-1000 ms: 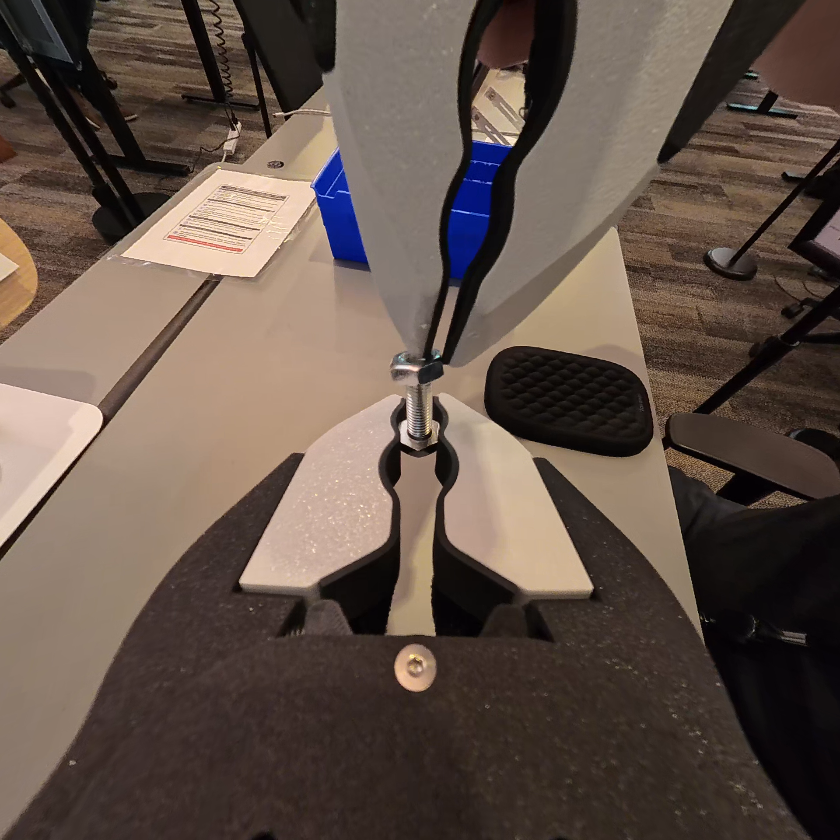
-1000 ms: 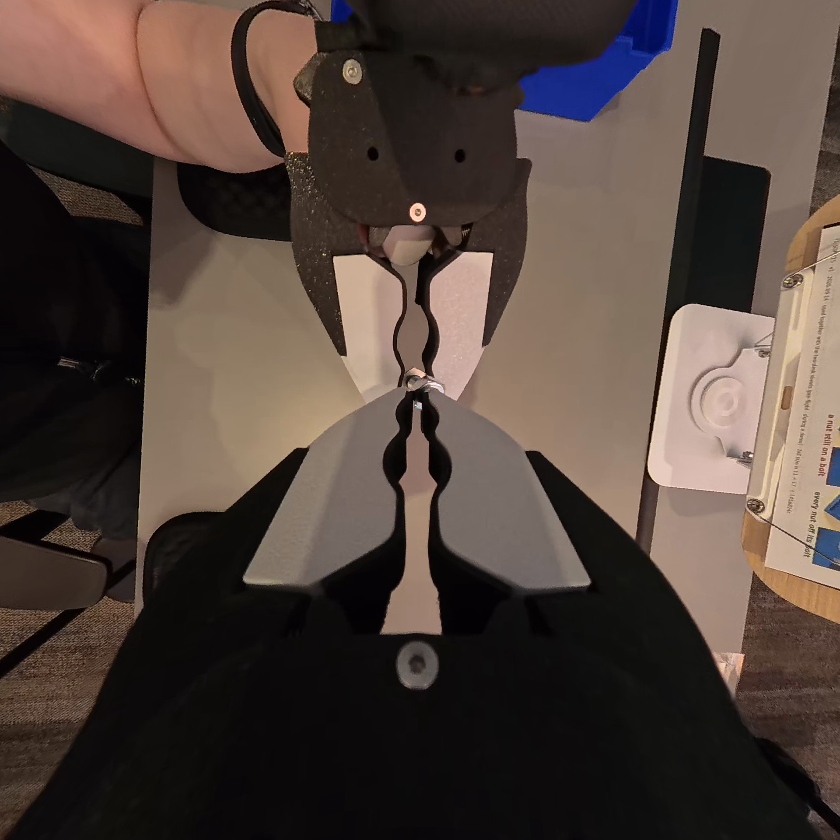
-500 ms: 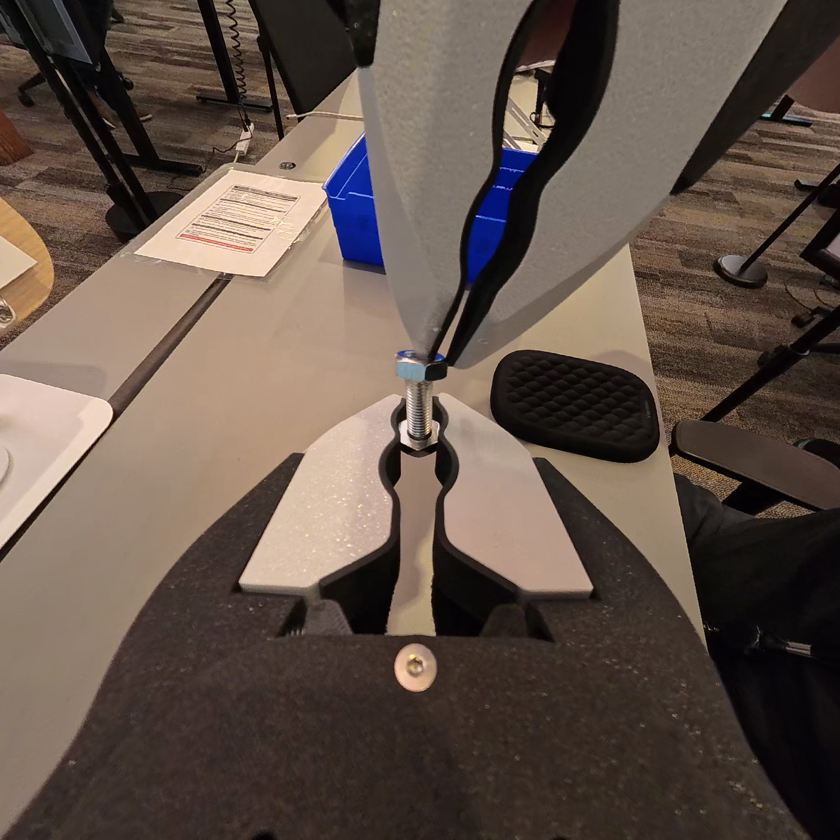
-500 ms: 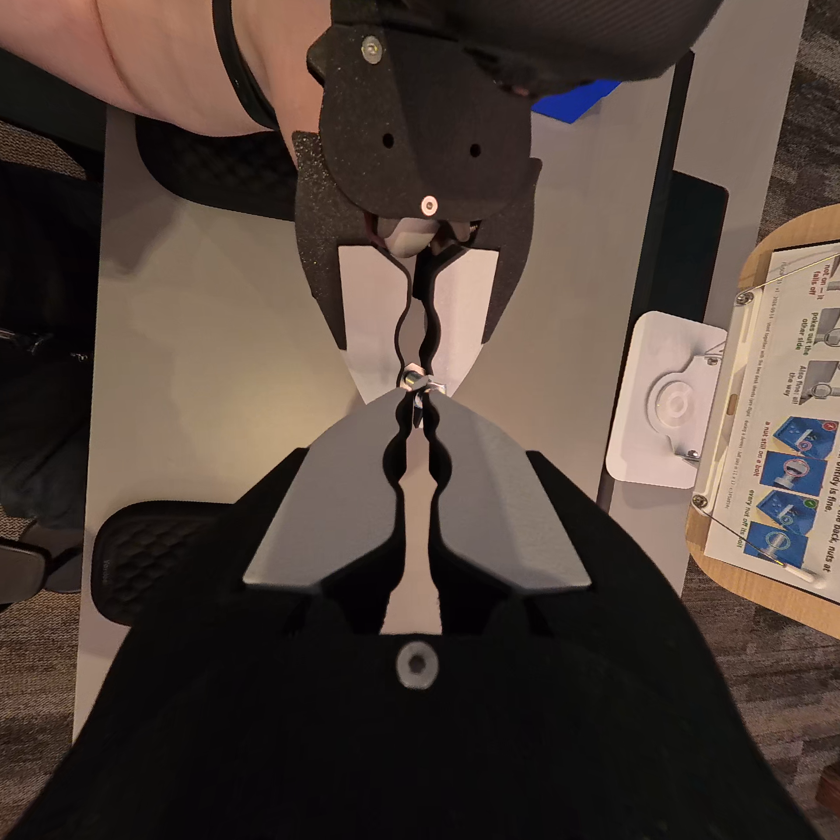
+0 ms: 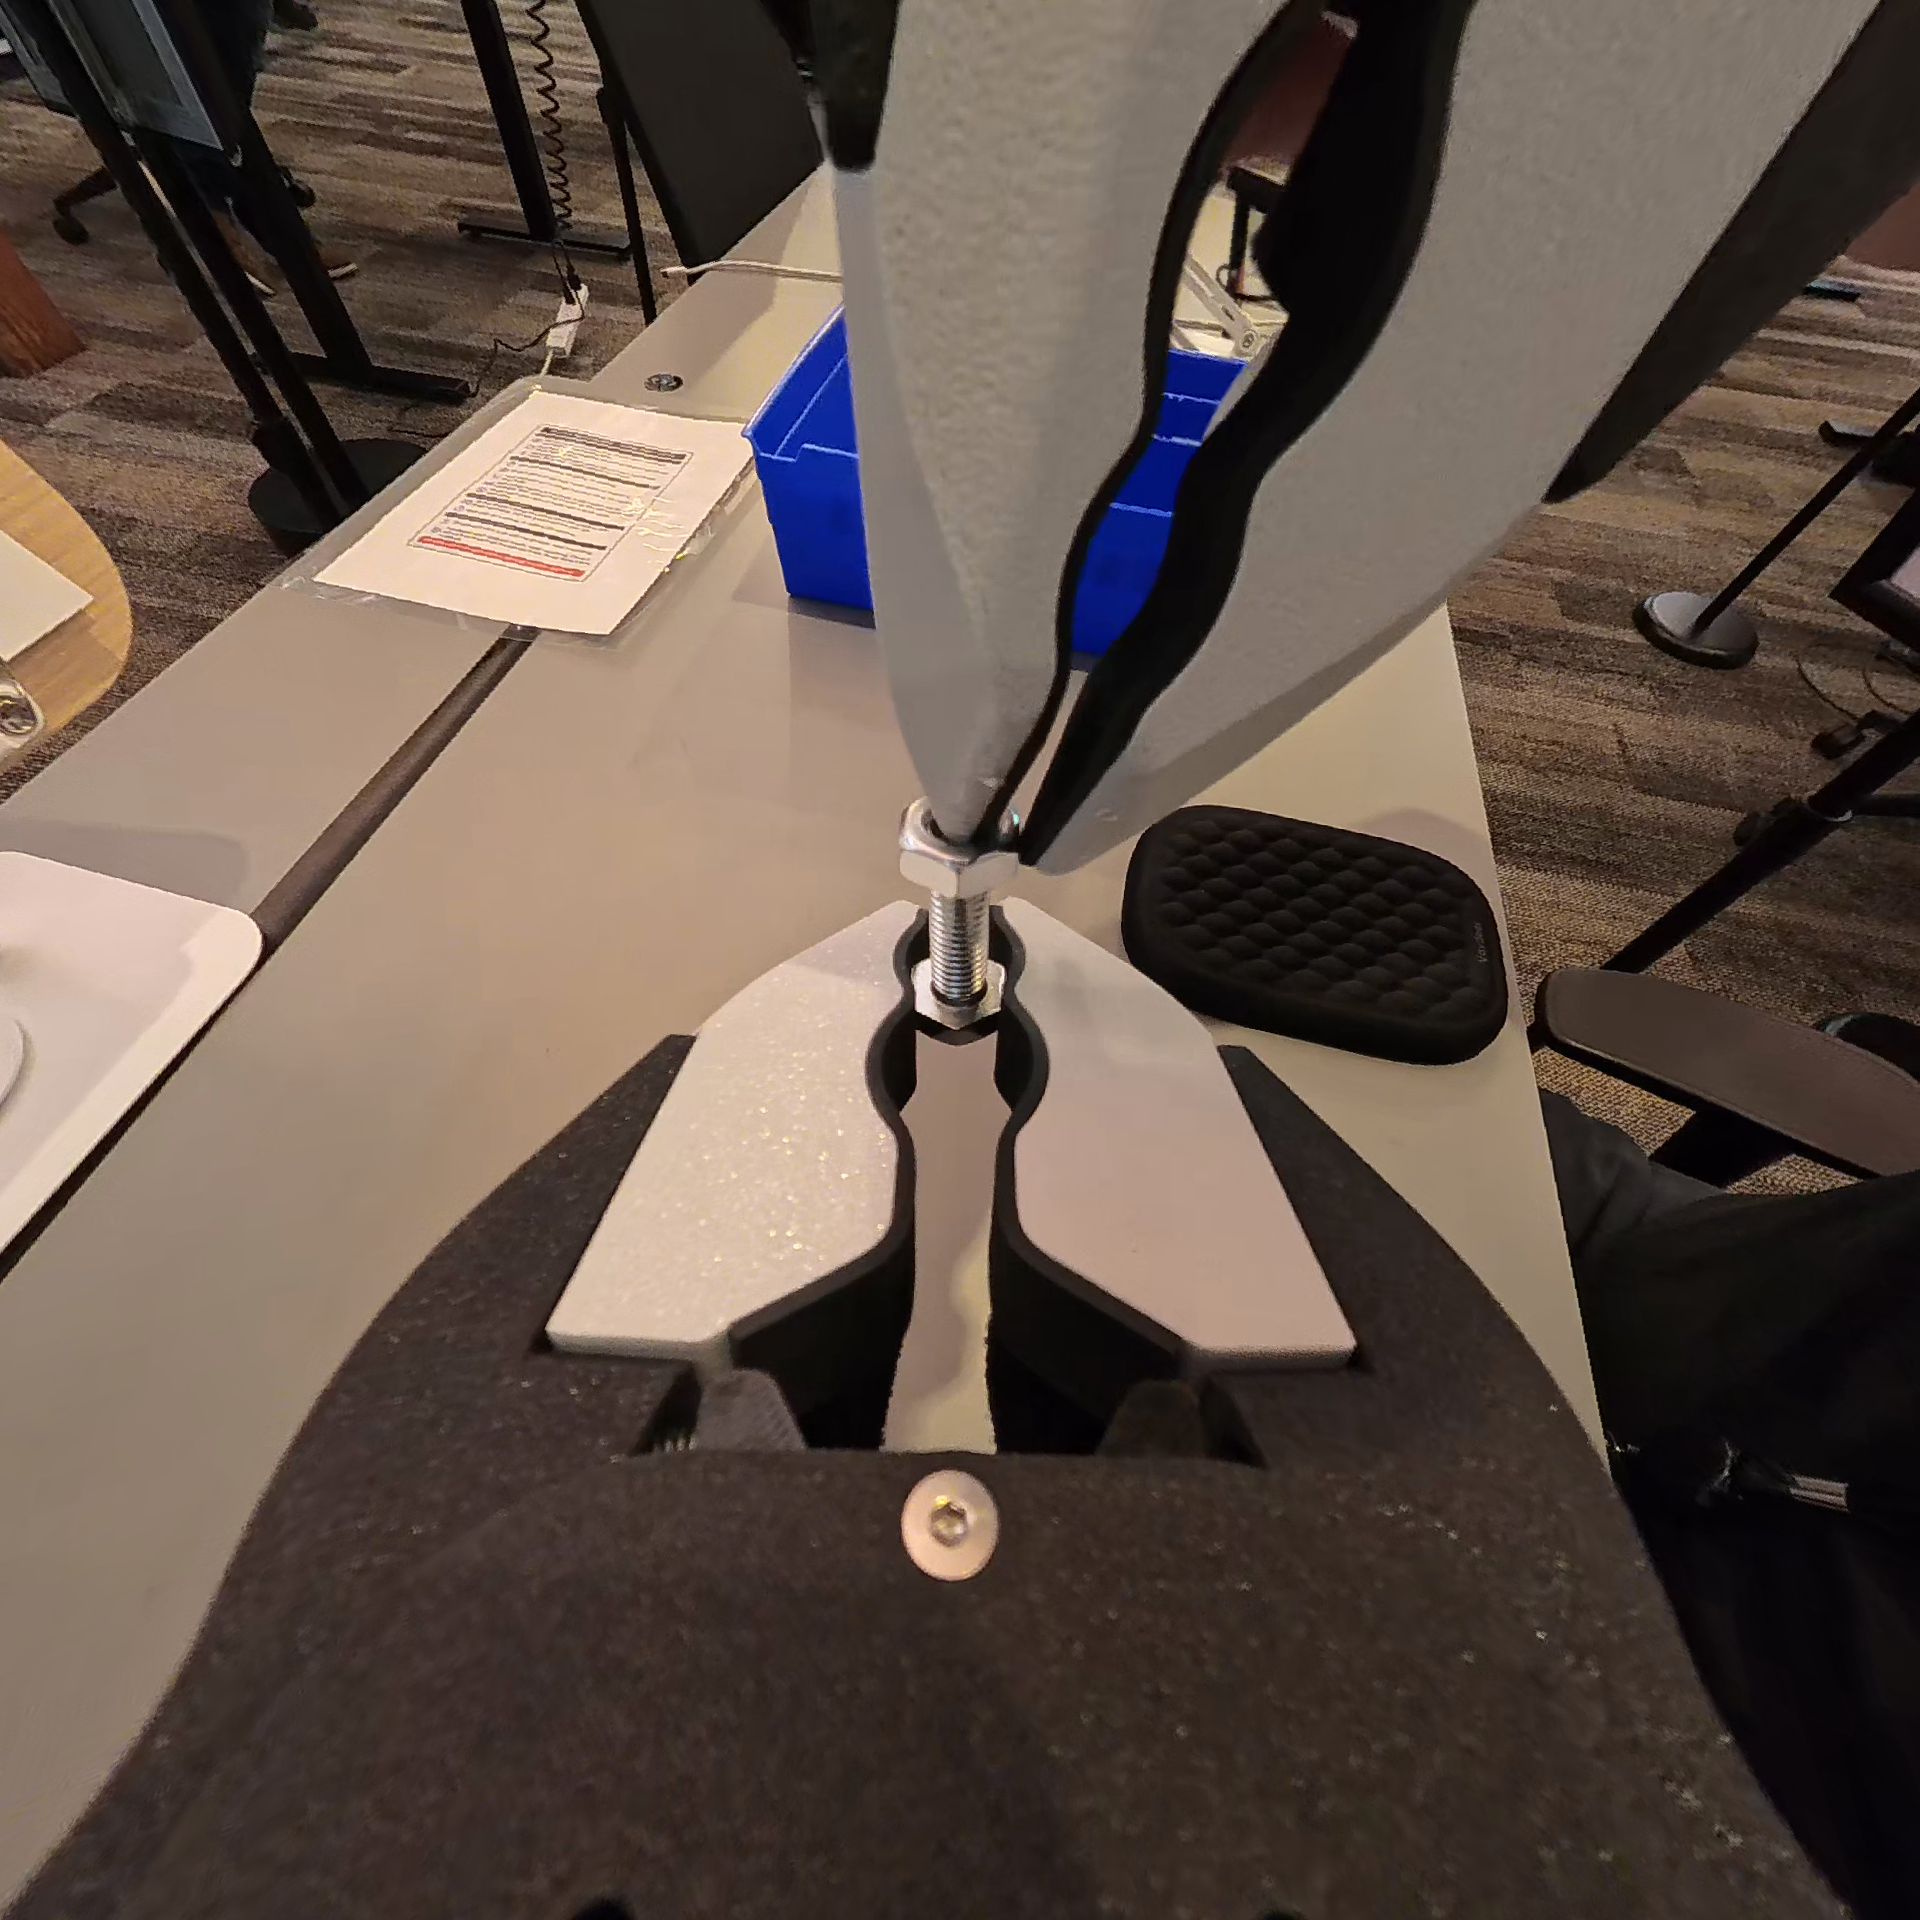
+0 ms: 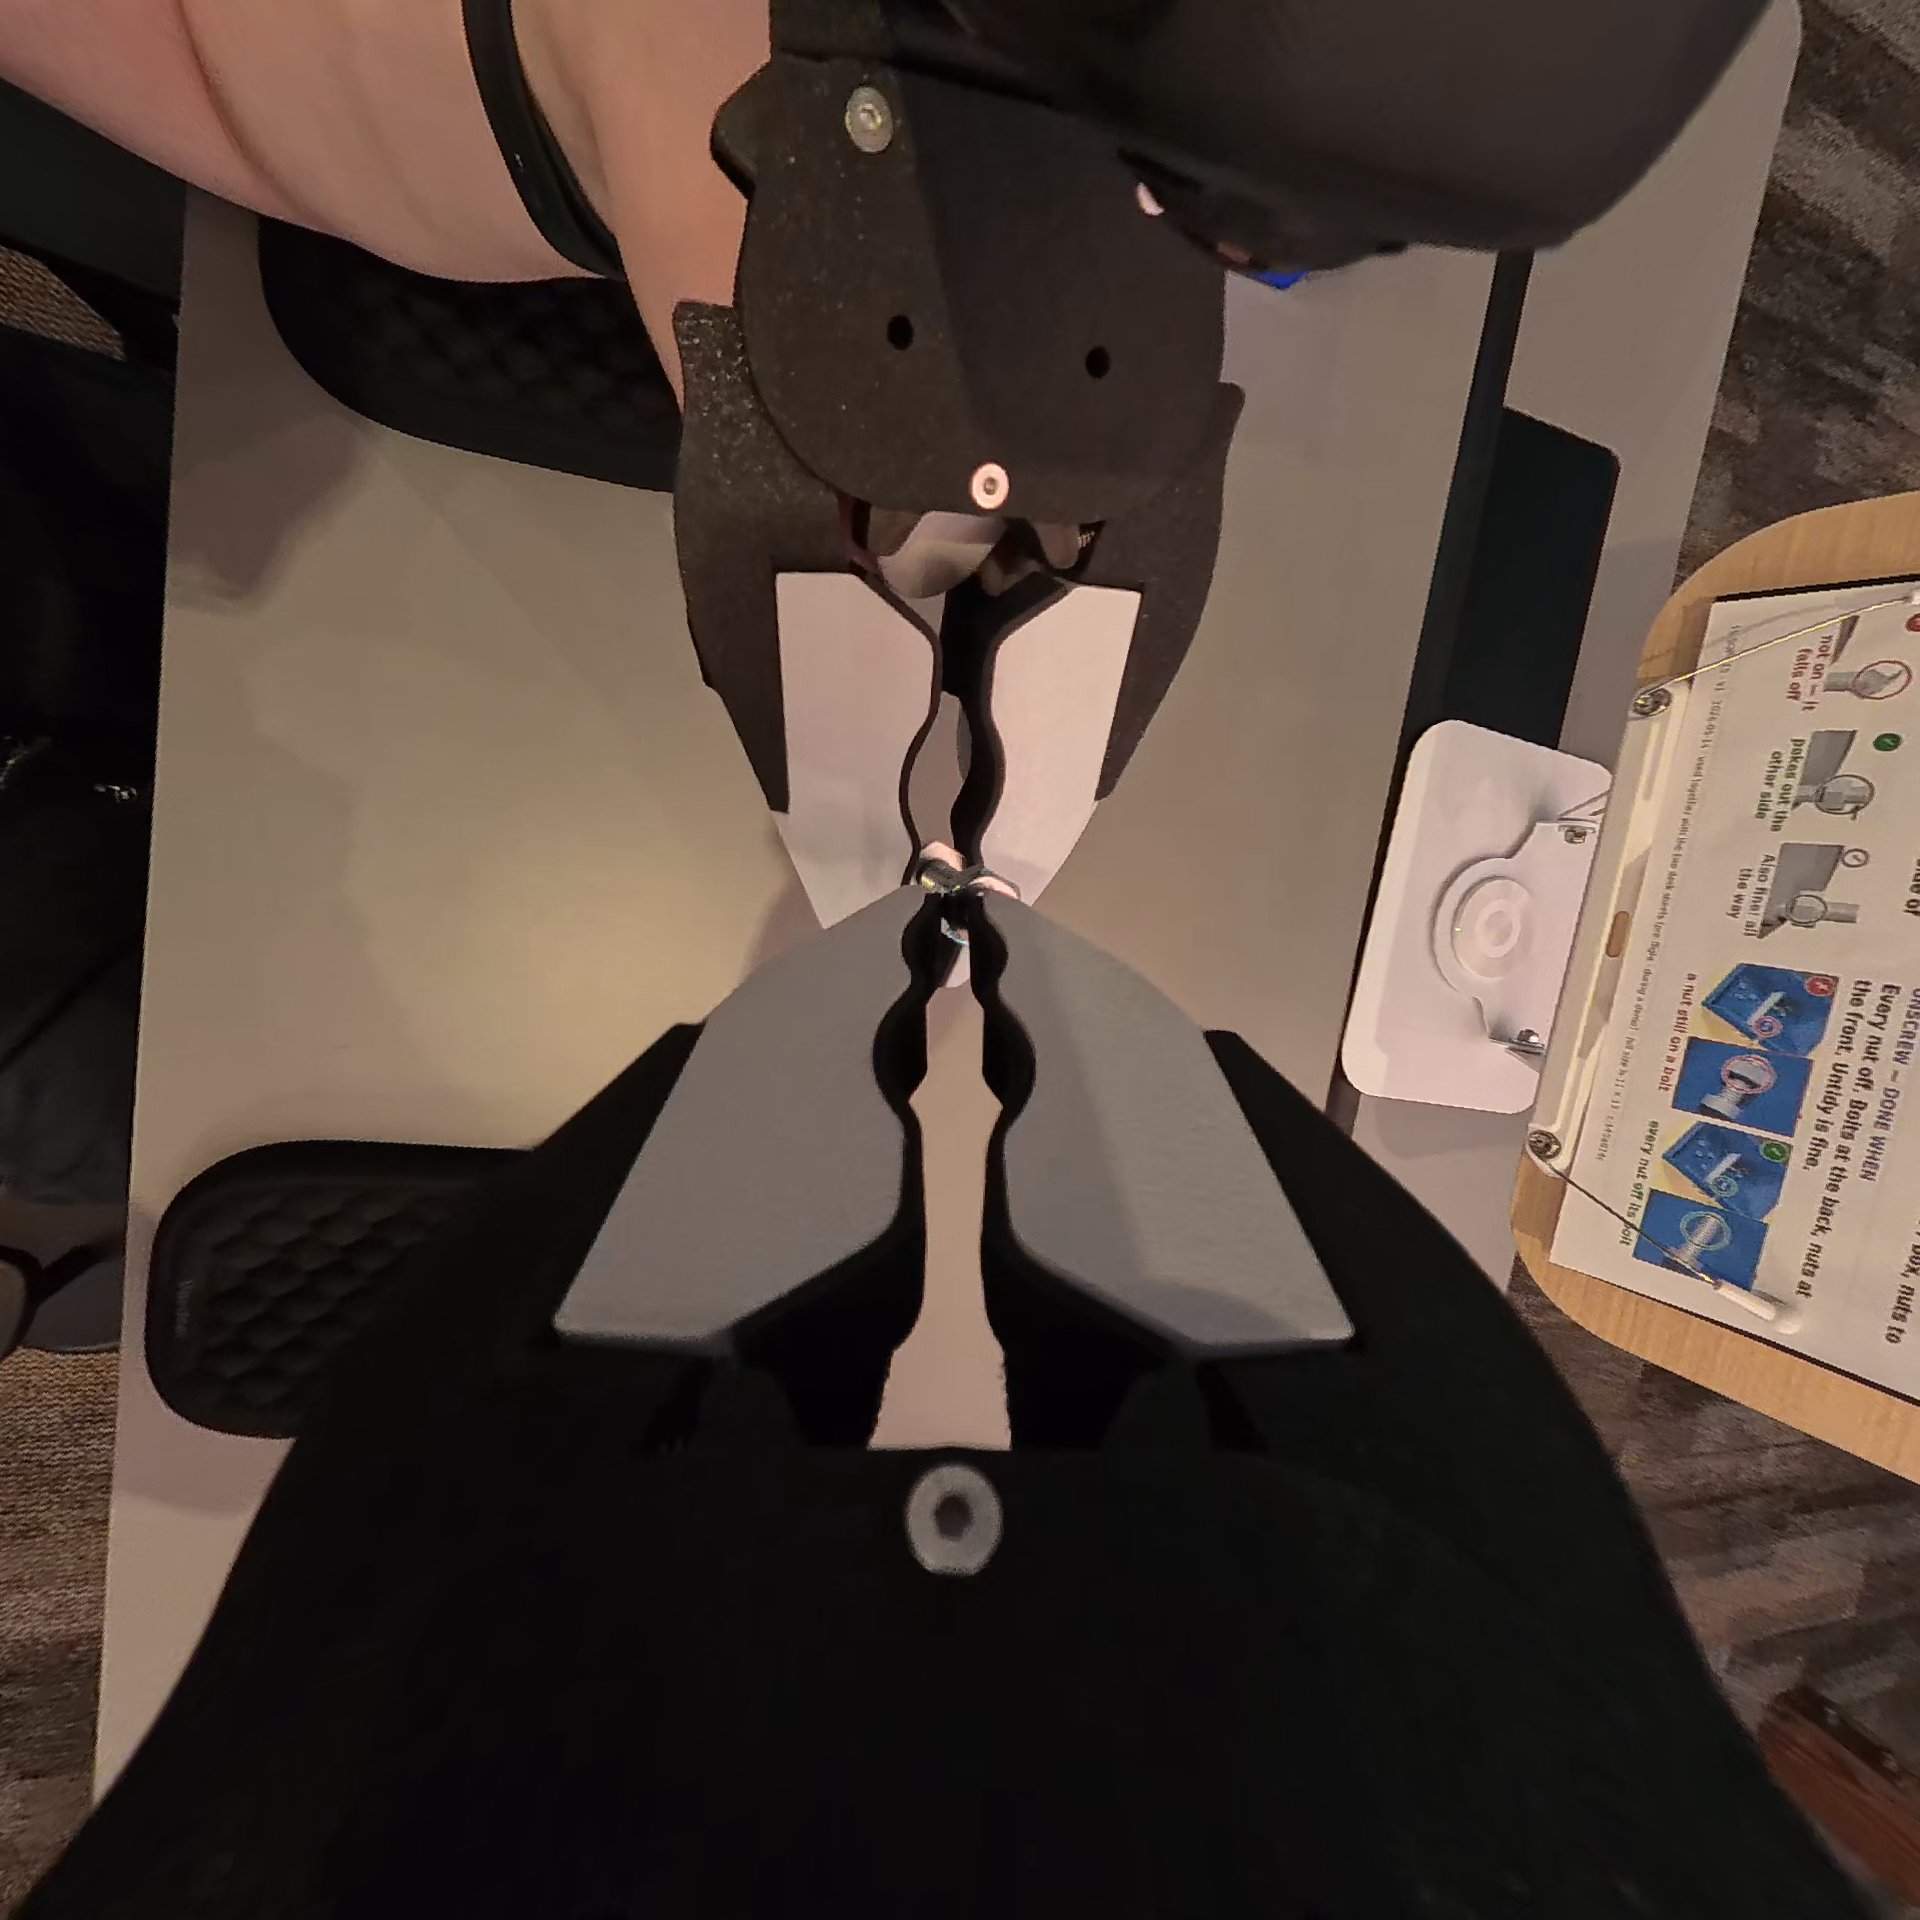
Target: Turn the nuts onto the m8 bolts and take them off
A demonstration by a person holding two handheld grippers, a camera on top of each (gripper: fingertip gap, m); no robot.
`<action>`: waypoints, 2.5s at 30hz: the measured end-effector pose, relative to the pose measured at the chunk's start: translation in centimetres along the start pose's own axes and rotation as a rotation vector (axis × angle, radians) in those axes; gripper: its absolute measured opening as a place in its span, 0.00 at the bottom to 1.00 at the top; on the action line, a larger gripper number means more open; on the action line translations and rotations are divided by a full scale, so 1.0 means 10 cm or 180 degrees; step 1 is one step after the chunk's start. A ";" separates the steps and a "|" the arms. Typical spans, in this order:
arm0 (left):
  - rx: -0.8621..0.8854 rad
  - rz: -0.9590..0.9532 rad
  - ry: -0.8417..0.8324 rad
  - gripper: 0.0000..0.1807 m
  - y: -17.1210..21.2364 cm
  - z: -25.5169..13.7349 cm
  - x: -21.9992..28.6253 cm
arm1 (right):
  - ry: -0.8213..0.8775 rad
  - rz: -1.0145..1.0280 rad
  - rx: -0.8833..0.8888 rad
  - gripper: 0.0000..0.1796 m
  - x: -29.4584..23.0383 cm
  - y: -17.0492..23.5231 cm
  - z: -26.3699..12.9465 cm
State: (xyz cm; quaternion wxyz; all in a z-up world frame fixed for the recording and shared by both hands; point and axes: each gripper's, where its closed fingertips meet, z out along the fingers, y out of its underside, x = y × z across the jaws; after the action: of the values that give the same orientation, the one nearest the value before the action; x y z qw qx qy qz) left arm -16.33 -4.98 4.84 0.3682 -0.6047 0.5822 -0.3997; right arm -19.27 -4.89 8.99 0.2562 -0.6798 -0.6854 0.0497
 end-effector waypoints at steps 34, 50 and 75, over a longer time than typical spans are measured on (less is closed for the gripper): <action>0.0038 0.0016 0.0040 0.06 -0.03 -0.02 0.03 | -0.0064 -0.0009 0.0071 0.04 -0.03 -0.04 -0.07; 0.0096 0.0026 0.0057 0.05 -0.06 -0.05 0.05 | -0.0062 -0.0012 0.0178 0.04 -0.02 -0.07 -0.11; -0.0092 -0.0120 -0.0163 0.06 0.11 -0.07 -0.25 | 0.1404 0.1566 0.1213 0.02 0.45 1.65 -1.35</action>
State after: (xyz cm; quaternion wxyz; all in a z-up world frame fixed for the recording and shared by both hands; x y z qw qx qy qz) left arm -17.43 -2.55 4.00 0.3665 -0.6309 0.5668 -0.3825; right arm 1.60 -3.20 15.00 0.4998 -0.7585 -0.4085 0.0888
